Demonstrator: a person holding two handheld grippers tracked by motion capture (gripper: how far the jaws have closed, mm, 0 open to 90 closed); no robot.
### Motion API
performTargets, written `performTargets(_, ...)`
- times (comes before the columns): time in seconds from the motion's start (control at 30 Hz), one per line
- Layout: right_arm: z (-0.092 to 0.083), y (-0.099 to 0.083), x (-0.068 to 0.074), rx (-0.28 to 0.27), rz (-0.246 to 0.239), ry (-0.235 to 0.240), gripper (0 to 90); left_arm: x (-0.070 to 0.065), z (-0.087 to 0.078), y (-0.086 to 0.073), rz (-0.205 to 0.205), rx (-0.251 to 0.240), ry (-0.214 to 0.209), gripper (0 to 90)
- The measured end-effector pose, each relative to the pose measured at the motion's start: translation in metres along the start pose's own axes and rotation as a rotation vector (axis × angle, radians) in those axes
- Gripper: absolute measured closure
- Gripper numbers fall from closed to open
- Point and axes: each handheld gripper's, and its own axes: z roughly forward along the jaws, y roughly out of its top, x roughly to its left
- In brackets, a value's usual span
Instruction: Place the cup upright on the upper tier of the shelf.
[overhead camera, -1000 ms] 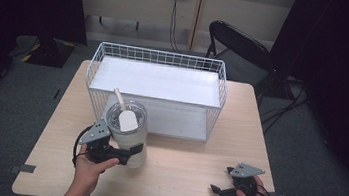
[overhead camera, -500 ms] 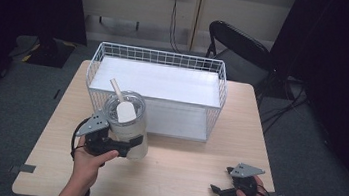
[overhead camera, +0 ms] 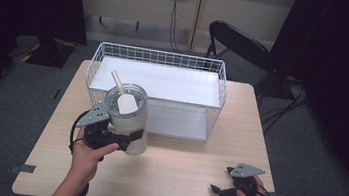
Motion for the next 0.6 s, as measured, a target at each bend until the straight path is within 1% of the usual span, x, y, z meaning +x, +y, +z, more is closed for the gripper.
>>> performTargets(0.17, 0.0, 0.0, 0.0, 0.0, 0.0, 0.0, 7.6, -0.001, 0.0, 0.009, -0.01, 0.006, -0.006, 9.0)
performTargets(0.2, 0.0, 0.0, 0.0, 0.0, 0.0, 0.0, 7.6, -0.001, 0.0, 0.011, -0.007, 0.004, -0.009, 9.0)
performTargets(0.27, 0.0, 0.0, 0.0, 0.0, 0.0, 0.0, 7.6, -0.002, 0.001, 0.014, -0.029, -0.004, -0.014, 9.1)
performTargets(0.33, 0.0, 0.0, 0.0, 0.0, 0.0, 0.0, 7.6, -0.002, 0.001, 0.017, -0.009, 0.0, -0.012, 9.1)
performTargets(0.4, 0.0, 0.0, 0.0, 0.0, 0.0, 0.0, 7.6, -0.003, 0.001, 0.021, -0.016, 0.004, -0.01, 9.1)
performTargets(0.47, 0.0, 0.0, 0.0, 0.0, 0.0, 0.0, 7.6, -0.002, 0.001, 0.025, -0.009, 0.007, -0.008, 9.1)
performTargets(0.6, 0.0, 0.0, 0.0, 0.0, 0.0, 0.0, 7.6, -0.002, 0.001, 0.03, -0.01, 0.008, -0.014, 9.1)
